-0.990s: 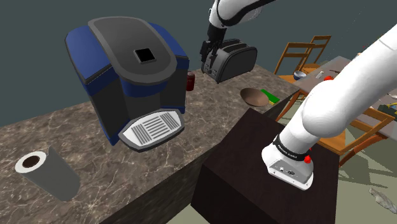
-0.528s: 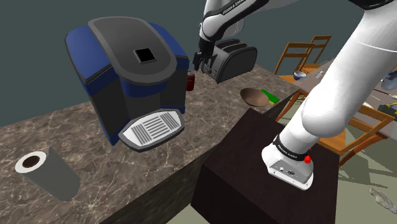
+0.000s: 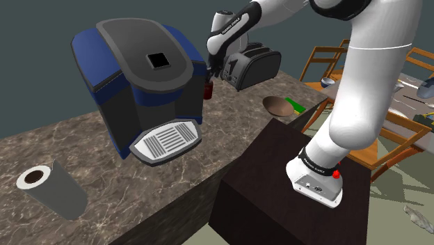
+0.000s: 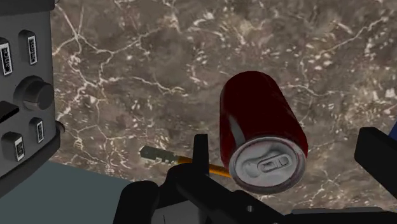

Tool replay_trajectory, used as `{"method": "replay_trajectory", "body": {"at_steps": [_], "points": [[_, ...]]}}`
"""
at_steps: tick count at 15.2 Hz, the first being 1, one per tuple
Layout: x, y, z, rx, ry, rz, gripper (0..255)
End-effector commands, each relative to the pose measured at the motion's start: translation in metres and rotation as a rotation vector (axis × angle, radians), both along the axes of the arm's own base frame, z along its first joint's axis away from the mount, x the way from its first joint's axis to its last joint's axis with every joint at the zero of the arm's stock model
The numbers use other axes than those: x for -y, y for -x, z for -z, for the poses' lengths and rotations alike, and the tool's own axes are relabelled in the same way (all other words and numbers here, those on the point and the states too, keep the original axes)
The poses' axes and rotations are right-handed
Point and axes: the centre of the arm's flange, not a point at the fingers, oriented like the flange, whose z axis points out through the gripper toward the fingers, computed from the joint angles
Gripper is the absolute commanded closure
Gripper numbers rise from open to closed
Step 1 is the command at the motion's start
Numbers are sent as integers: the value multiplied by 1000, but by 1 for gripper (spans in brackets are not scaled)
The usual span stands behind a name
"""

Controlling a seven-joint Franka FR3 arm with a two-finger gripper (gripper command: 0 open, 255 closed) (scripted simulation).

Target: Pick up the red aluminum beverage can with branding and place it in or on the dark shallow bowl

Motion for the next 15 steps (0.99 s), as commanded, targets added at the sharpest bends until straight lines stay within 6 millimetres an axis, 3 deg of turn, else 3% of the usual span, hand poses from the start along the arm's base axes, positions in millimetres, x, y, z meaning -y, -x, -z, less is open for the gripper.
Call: {"method": "replay_trajectory", "body": {"at_steps": [1, 7, 15], "points": [[2, -5, 12, -1, 1, -2, 0], [5, -9, 47, -1, 1, -2, 0], [5, -9, 47, -1, 1, -2, 0]]}}
